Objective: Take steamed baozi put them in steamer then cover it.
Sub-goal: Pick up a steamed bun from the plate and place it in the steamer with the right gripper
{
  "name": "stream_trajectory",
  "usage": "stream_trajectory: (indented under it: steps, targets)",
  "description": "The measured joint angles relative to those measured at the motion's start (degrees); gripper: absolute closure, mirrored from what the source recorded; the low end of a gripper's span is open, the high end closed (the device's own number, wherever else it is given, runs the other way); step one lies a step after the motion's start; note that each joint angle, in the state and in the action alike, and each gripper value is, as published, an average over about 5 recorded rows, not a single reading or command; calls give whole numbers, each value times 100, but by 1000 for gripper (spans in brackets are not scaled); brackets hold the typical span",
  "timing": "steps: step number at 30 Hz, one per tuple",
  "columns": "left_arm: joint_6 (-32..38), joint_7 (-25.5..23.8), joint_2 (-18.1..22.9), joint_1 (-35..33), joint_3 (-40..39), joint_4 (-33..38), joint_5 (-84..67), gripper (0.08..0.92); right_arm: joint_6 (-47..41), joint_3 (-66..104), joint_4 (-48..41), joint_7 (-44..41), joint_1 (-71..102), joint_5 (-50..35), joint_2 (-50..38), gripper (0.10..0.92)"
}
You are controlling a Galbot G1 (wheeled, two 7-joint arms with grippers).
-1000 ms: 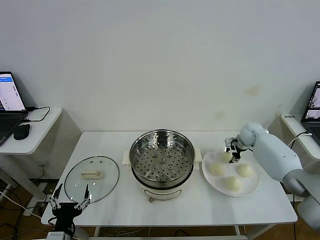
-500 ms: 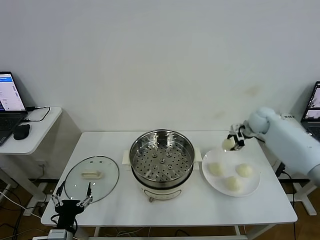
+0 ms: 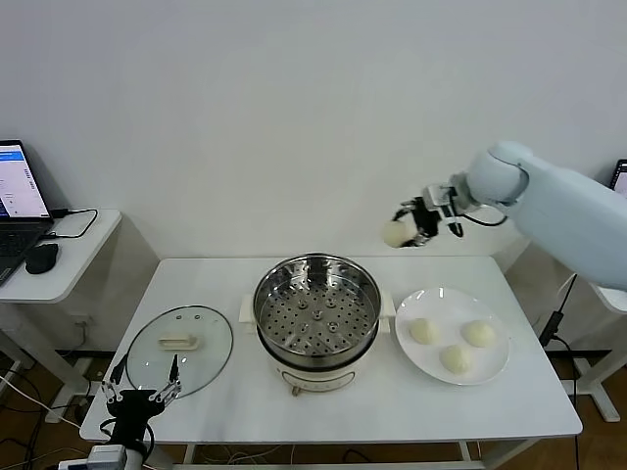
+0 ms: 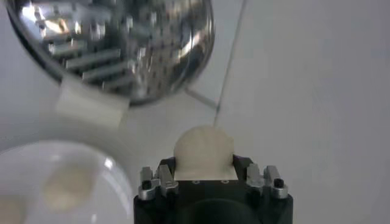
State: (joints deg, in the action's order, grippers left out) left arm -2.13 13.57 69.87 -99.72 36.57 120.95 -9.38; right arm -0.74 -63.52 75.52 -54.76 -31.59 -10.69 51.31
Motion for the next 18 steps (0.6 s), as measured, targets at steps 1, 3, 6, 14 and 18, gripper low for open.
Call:
stream_trajectory:
  steps: [1,3,6,14,18]
  targets:
    - [0,0,8,0,6,-4,-13,177,62,-97,6,14,-41,-12,105,423]
    - [0,0,22,-2,21,-6,-38,177,195,-281,2,44,-102,3,313,423]
    - [0,-1,37,0,44,2,-70,177,421,-520,-44,89,-141,117,610,423]
    - [0,4,85,18,52,12,-99,177,1149,-895,-325,246,-26,829,1211,423]
    - [1,8,93,25,52,4,-112,177,1536,-947,-537,355,97,1265,1441,423]
